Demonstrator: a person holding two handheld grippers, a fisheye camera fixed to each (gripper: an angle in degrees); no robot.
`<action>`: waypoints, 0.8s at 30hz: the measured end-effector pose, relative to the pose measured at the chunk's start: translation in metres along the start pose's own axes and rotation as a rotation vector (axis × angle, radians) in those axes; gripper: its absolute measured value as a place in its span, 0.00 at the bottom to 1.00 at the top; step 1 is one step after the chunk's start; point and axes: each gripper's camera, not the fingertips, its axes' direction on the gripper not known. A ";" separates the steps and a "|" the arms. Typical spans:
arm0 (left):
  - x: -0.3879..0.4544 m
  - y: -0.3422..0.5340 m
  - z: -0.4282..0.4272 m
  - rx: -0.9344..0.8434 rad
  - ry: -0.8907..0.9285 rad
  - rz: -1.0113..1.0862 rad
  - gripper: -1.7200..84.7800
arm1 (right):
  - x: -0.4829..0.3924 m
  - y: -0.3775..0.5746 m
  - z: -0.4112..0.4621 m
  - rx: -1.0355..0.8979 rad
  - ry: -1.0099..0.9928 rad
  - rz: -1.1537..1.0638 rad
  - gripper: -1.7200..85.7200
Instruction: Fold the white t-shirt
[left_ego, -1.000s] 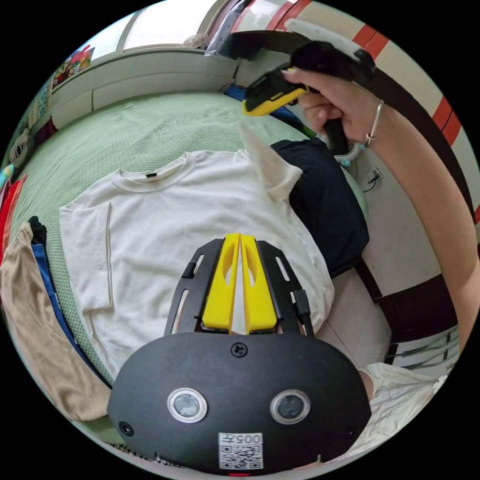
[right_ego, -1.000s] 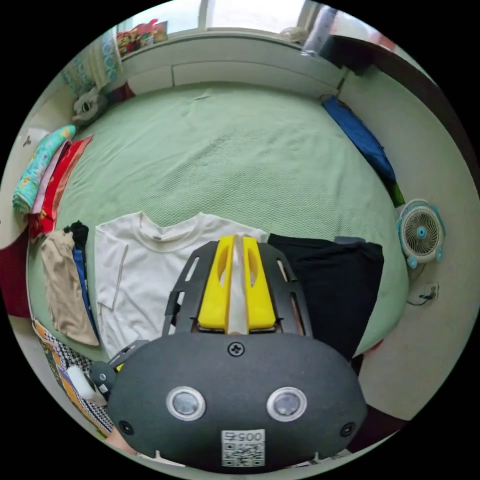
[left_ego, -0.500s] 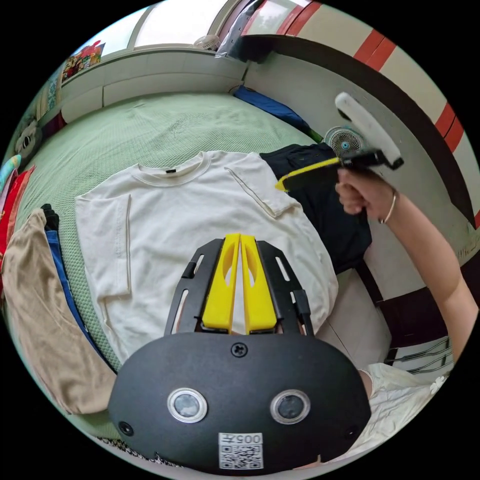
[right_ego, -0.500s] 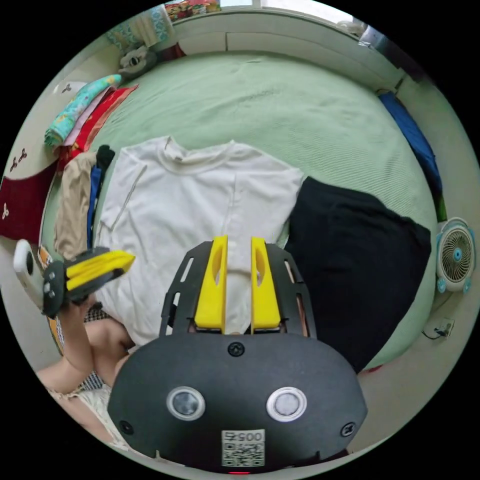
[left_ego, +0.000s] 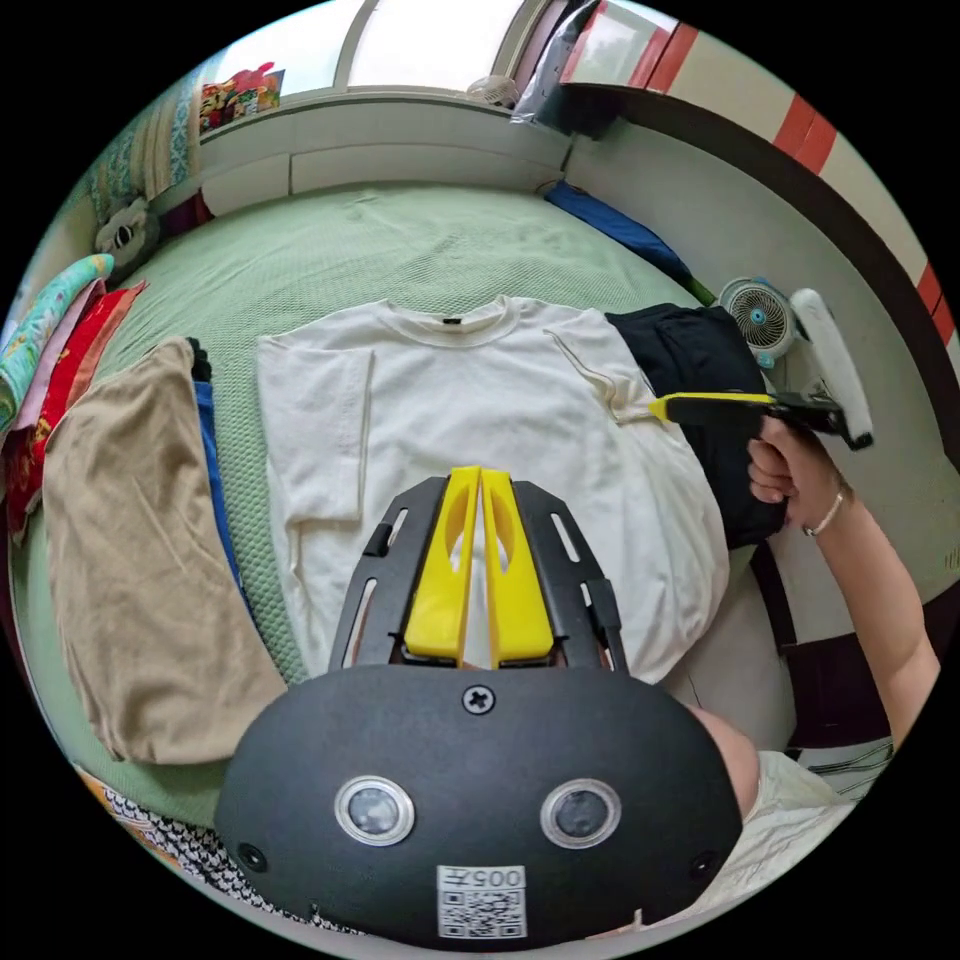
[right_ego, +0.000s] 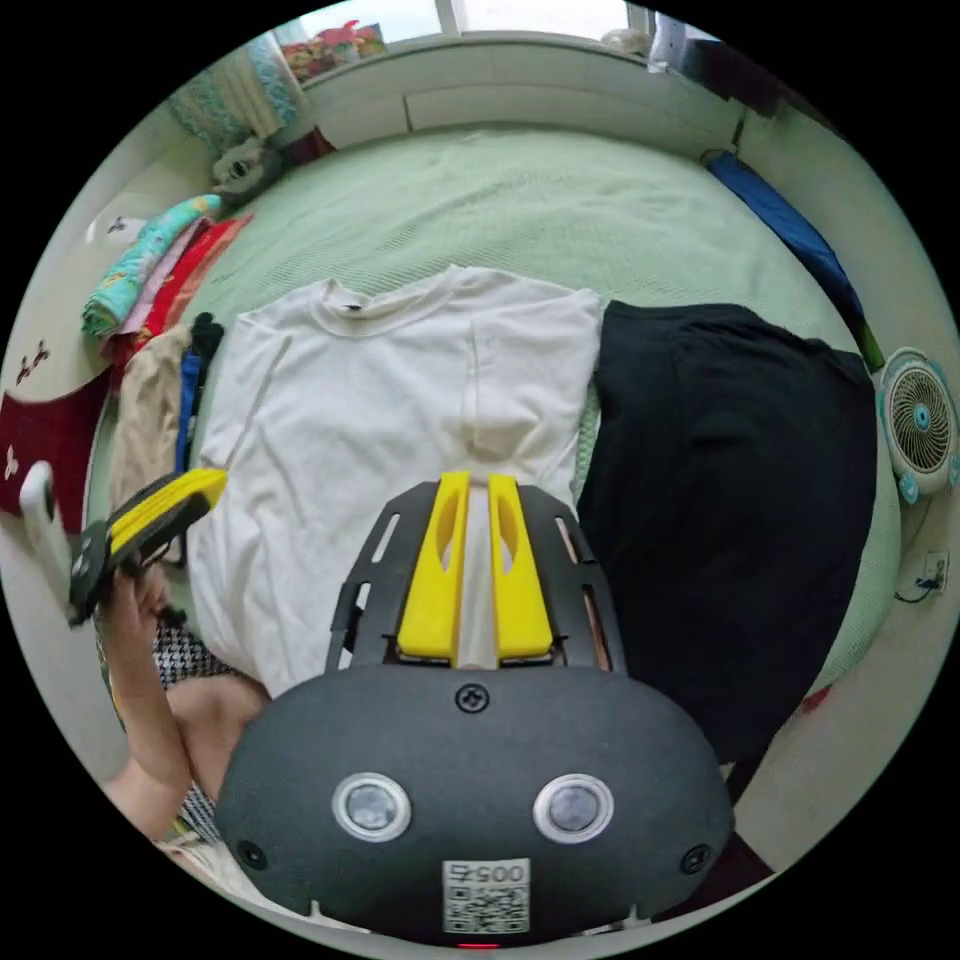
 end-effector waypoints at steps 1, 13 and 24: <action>-0.002 0.012 -0.007 0.008 -0.010 0.006 0.01 | -0.001 0.014 -0.008 0.032 -0.002 -0.017 0.07; -0.006 0.129 -0.101 0.039 -0.038 0.004 0.02 | 0.007 0.296 -0.042 0.368 0.152 -0.071 0.07; -0.009 0.262 -0.129 0.028 -0.077 -0.149 0.13 | 0.029 0.371 0.004 0.295 0.072 0.014 0.17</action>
